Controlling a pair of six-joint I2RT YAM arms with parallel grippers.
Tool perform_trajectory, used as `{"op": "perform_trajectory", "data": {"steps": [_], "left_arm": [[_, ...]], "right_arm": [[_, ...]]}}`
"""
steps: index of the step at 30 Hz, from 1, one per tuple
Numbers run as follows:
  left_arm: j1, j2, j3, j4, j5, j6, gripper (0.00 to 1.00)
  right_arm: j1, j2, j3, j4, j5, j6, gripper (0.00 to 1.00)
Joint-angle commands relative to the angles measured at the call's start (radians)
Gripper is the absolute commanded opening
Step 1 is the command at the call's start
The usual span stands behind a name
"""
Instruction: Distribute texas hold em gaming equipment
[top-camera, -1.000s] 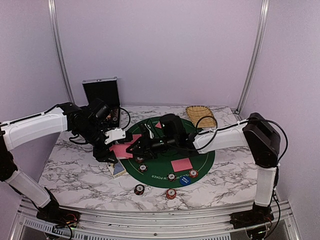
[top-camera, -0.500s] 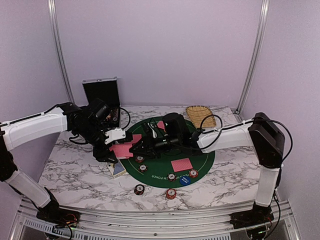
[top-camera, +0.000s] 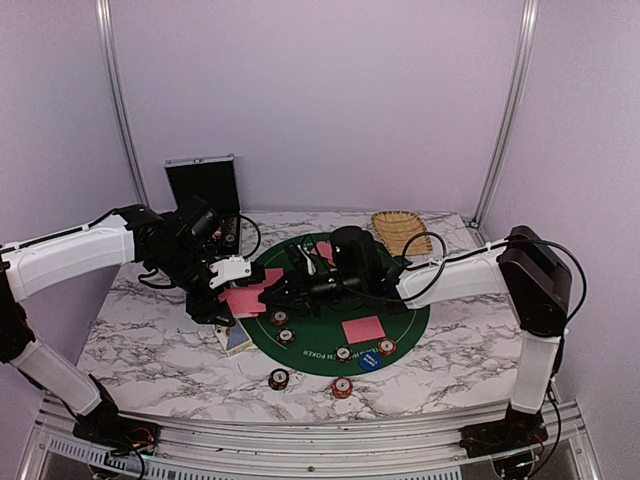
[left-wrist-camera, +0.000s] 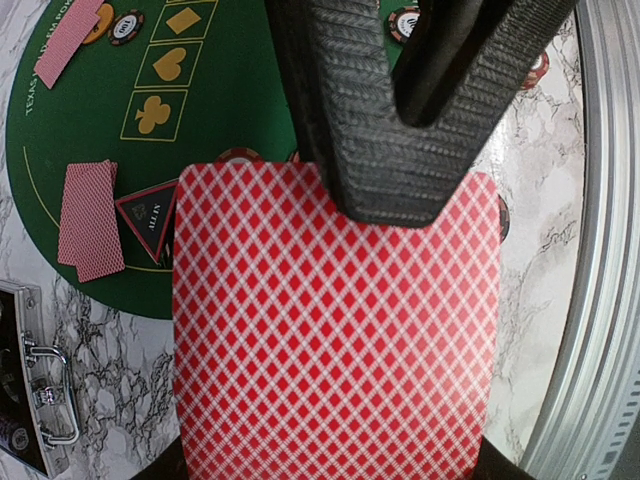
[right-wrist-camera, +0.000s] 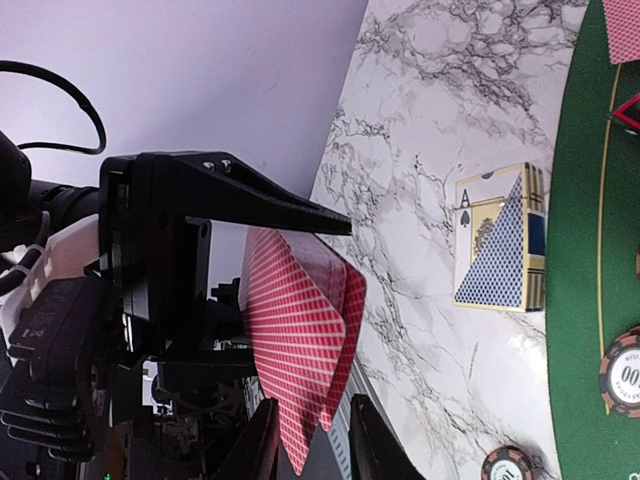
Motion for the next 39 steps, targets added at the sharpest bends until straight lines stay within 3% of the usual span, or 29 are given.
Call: {"op": "perform_trajectory", "data": {"steps": [1, 9, 19, 24, 39], "left_arm": [[0.001, -0.021, 0.004, 0.000, 0.005, 0.004, 0.00], [0.000, -0.022, 0.003, 0.000, 0.005, 0.005, 0.00], [0.001, -0.029, -0.002, 0.000, 0.003, 0.006, 0.00], [0.000, -0.032, -0.006, 0.000, -0.003, 0.008, 0.00], [0.001, -0.037, -0.014, 0.000, -0.012, 0.010, 0.00]], "right_arm": [[-0.005, -0.027, -0.001, 0.070, -0.020, 0.032, 0.24], [0.003, -0.007, 0.006, 0.095, -0.034, 0.050, 0.21], [0.013, 0.026, 0.018, 0.135, -0.047, 0.078, 0.10], [0.009, 0.015, 0.008, 0.140, -0.052, 0.078, 0.00], [-0.111, -0.210, -0.257, 0.104, -0.056, 0.063, 0.00]]}}
